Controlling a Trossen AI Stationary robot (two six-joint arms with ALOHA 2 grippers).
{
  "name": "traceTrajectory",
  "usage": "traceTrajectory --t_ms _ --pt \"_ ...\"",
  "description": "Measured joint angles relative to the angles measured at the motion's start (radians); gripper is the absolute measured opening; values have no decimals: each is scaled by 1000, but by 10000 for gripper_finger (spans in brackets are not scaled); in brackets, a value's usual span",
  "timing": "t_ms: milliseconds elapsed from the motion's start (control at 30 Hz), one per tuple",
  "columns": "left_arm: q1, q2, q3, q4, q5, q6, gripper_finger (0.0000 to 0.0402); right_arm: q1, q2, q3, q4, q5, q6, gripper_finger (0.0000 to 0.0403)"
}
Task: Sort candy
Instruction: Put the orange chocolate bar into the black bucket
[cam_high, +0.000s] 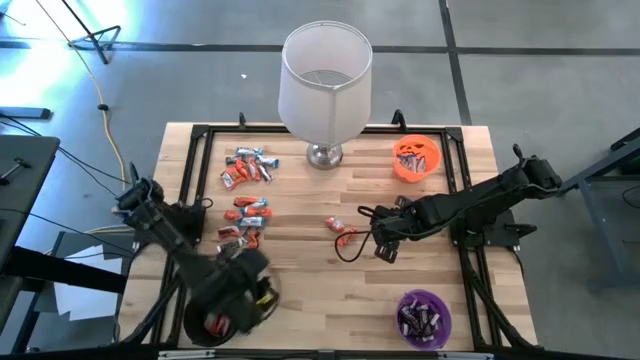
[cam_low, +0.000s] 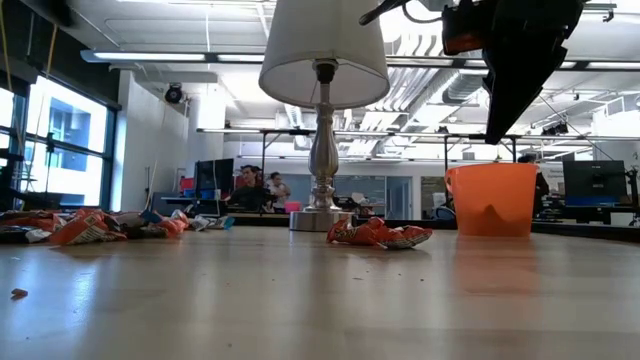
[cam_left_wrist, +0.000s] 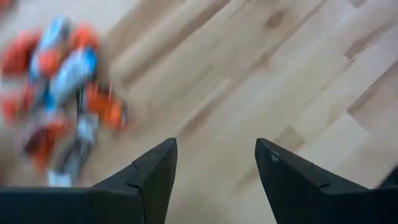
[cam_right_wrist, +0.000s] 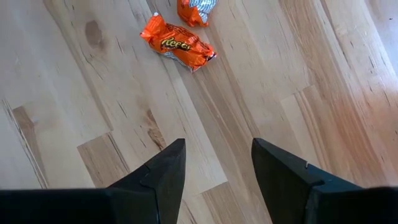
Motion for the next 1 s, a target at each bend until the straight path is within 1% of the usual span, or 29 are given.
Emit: traceTrajectory --t_ms 200,367,500,633,700,833,1000 --pt "160 0 0 142 -11 509 204 0 0 0 0 0 0 180" --pt "274 32 0 246 22 825 204 0 0 0 0 0 0 180" --pt "346 98 0 291 40 1014 204 0 0 0 1 0 0 180" --pt "398 172 -1 320 32 1195 204 0 0 0 7 0 0 180" --pt "414 207 -1 334 1 1273 204 0 0 0 9 0 0 180" --pt "430 267 -1 395 -93 1410 204 0 0 0 11 0 0 180" --pt "450 319 -1 497 -187 1522 204 0 0 0 15 0 0 180"
